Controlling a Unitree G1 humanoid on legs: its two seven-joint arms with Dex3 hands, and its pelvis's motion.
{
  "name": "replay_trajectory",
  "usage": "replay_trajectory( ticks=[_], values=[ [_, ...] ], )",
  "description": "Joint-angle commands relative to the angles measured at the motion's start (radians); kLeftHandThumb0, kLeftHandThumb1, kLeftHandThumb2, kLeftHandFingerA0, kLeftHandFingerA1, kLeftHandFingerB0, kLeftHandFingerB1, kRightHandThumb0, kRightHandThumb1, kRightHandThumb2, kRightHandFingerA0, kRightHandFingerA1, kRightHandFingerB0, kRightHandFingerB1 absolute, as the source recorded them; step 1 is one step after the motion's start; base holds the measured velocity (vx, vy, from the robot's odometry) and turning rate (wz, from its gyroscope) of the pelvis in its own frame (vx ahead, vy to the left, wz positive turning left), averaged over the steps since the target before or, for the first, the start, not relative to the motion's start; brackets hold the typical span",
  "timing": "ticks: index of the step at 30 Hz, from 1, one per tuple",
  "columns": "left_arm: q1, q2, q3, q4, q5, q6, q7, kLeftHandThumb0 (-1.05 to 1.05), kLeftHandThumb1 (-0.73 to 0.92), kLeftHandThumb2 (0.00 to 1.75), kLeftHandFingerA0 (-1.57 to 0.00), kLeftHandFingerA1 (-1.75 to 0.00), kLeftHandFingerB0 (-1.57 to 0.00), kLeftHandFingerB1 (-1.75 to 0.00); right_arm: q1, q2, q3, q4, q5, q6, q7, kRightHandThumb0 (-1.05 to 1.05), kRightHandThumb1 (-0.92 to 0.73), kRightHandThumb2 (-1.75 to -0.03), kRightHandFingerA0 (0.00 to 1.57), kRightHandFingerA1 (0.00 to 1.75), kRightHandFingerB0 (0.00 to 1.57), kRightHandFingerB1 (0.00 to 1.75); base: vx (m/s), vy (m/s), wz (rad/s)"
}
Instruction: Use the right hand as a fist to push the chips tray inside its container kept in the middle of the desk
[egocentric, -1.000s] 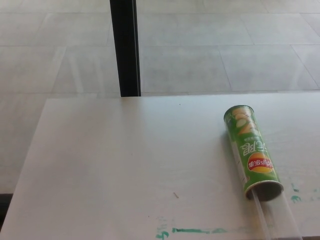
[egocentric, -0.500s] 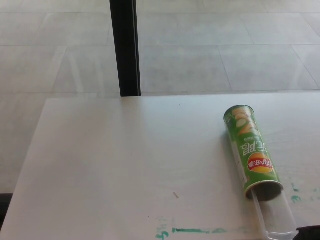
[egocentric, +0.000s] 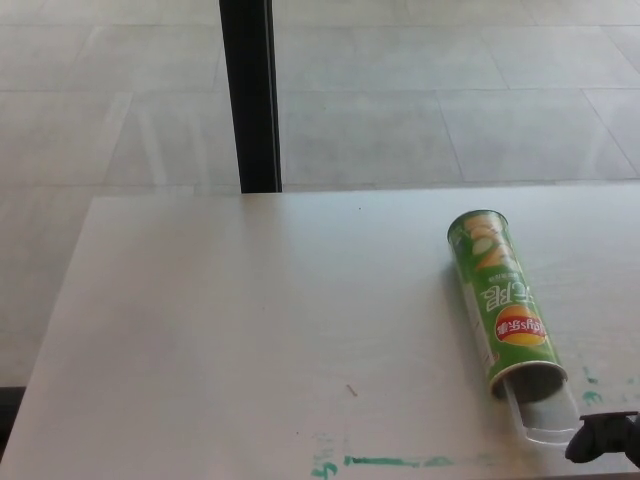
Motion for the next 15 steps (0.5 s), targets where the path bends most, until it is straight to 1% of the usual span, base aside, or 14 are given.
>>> replay_trajectory(
  ticks=[1, 5, 6, 7, 8, 9, 10, 11, 12, 13, 14, 15],
  values=[
    [0.005, 0.021, -0.004, 0.009, -0.007, -0.001, 0.002, -0.64, 0.86, 0.66, -0.48, -0.46, -0.4, -0.4, -0.047, 0.019, 0.02, 0.047, -0.029, 0.019, -0.027, -0.53, -0.72, -0.62, 0.88, 0.63, 0.55, 0.42, 0.0, 0.0, 0.0],
    [0.007, 0.021, -0.004, 0.008, -0.009, -0.002, 0.002, -0.63, 0.86, 0.66, -0.48, -0.46, -0.4, -0.4, -0.08, 0.033, 0.039, 0.1, -0.037, 0.005, -0.063, -0.53, -0.72, -0.62, 0.86, 0.66, 0.54, 0.41, 0.0, 0.0, 0.0],
    [0.009, 0.021, -0.008, 0.008, -0.004, -0.004, 0.006, -0.64, 0.69, 1.04, -0.4, -0.58, -0.34, -0.53, -0.089, 0.05, 0.045, 0.11, -0.03, 0.021, -0.06, -0.52, -0.72, -0.61, 0.9, 0.68, 0.54, 0.41, 0.0, 0.0, 0.0],
    [0.008, 0.021, -0.005, 0.009, -0.008, -0.003, 0.004, -0.64, 0.86, 0.66, -0.48, -0.47, -0.41, -0.4, -0.096, 0.051, 0.05, 0.116, -0.032, 0.022, -0.058, -0.51, -0.72, -0.61, 0.9, 0.67, 0.53, 0.41, 0.0, 0.0, 0.0],
    [0.008, 0.021, -0.006, 0.009, -0.008, -0.005, 0.004, -0.64, 0.86, 0.66, -0.48, -0.47, -0.4, -0.4, -0.099, 0.052, 0.053, 0.12, -0.034, 0.021, -0.06, -0.51, -0.72, -0.62, 0.89, 0.71, 0.52, 0.41, 0.0, 0.0, 0.0],
    [0.009, 0.021, -0.008, 0.01, -0.005, -0.009, 0.004, -0.64, 0.86, 0.66, -0.48, -0.47, -0.4, -0.41, -0.104, 0.057, 0.057, 0.126, -0.038, 0.021, -0.066, -0.52, -0.59, -0.97, 0.82, 0.78, 0.45, 0.57, 0.0, 0.0, 0.0],
    [0.009, 0.021, -0.008, 0.012, -0.005, -0.01, 0.005, -0.64, 0.86, 0.66, -0.48, -0.47, -0.4, -0.41, -0.107, 0.062, 0.06, 0.129, -0.041, 0.024, -0.071, -0.52, -0.59, -0.97, 0.82, 0.78, 0.45, 0.57, 0.0, 0.0, 0.0],
    [0.009, 0.022, -0.01, 0.012, -0.005, -0.007, 0.005, -0.64, 0.86, 0.66, -0.48, -0.47, -0.4, -0.4, -0.11, 0.062, 0.064, 0.138, -0.047, 0.013, -0.087, -0.5, -0.71, -0.61, 0.92, 0.74, 0.55, 0.42, 0.0, 0.0, 0.0],
    [0.007, 0.022, -0.013, 0.016, -0.002, -0.007, 0.011, -0.62, 0.86, 0.66, -0.5, -0.47, -0.41, -0.4, -0.127, 0.068, 0.076, 0.148, -0.066, 0.018, -0.095, -0.52, -0.72, -0.62, 0.85, 0.71, 0.54, 0.41, 0.0, 0.0, 0.0],
    [0.011, 0.02, -0.012, 0.019, -0.004, -0.008, 0.011, -0.62, 0.86, 0.66, -0.49, -0.47, -0.4, -0.4, -0.14, 0.069, 0.084, 0.153, -0.073, 0.025, -0.088, -0.53, -0.6, -0.98, 0.85, 0.8, 0.44, 0.57, 0.0, 0.0, 0.0],
    [0.012, 0.019, -0.011, 0.02, -0.005, -0.008, 0.01, -0.62, 0.86, 0.66, -0.49, -0.47, -0.4, -0.4, -0.143, 0.068, 0.086, 0.155, -0.073, 0.027, -0.084, -0.53, -0.6, -0.98, 0.85, 0.8, 0.44, 0.57, 0.0, 0.0, 0.0],
    [0.013, 0.019, -0.013, 0.019, -0.005, -0.011, 0.009, -0.64, 0.86, 0.66, -0.49, -0.48, -0.4, -0.41, -0.152, 0.072, 0.086, 0.163, -0.068, 0.021, -0.095, -0.52, -0.71, -0.62, 0.87, 0.69, 0.54, 0.41, 0.0, 0.0, 0.0]
  ],
)
